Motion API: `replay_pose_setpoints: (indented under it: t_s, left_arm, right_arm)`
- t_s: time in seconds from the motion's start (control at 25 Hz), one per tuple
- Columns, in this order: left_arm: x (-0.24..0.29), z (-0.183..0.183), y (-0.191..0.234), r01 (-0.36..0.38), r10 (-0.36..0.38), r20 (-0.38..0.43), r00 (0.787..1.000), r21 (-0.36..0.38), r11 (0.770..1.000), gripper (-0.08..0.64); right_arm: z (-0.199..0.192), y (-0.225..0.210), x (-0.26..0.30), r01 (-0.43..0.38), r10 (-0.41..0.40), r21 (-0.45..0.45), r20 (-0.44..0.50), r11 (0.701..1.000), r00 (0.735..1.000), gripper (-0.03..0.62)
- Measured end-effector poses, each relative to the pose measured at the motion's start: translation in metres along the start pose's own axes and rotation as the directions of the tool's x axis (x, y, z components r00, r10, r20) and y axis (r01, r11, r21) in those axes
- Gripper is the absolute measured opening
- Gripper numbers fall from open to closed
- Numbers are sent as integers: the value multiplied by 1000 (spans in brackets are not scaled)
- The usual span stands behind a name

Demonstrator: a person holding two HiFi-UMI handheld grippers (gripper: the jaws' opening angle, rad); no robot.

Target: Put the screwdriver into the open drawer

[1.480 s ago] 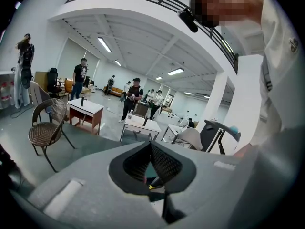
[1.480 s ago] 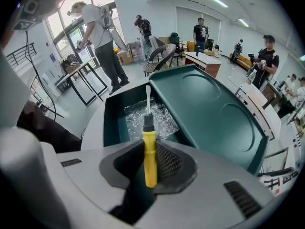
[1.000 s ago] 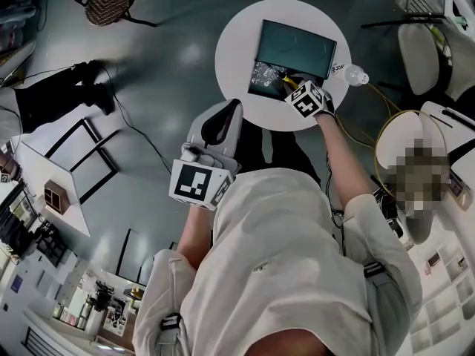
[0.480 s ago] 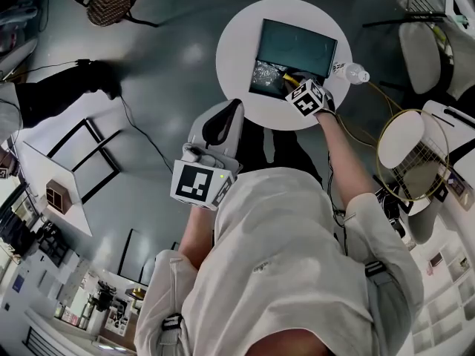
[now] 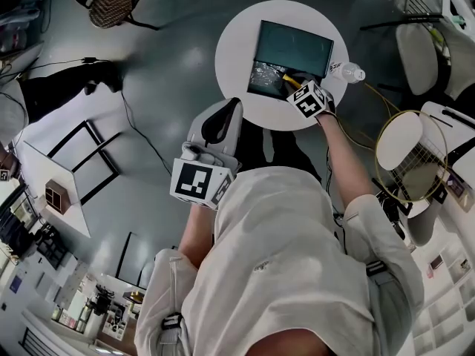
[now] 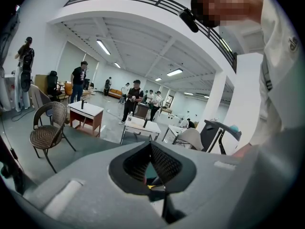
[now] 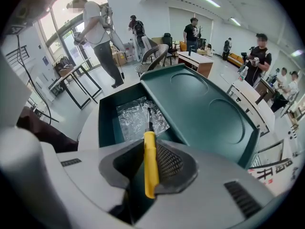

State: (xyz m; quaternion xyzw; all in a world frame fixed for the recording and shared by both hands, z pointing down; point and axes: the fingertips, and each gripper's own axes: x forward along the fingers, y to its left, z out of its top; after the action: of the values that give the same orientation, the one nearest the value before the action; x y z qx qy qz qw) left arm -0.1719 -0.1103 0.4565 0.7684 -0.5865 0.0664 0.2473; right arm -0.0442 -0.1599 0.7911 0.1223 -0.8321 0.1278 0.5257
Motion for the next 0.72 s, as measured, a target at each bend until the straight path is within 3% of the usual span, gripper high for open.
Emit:
replay_pose_setpoints:
  t_s: [0.32,0.72]
  left_arm:
    - [-18,18,-26,-21,18,58,998,42,999,11]
    - [-54,18,-37,-98,92,90,992,65,993,11]
  right_arm:
    - [0,0,-33,24,-25,5,53,1000,998,86]
    - [-10,5,-23,32,-31,-25,34,999,999,78]
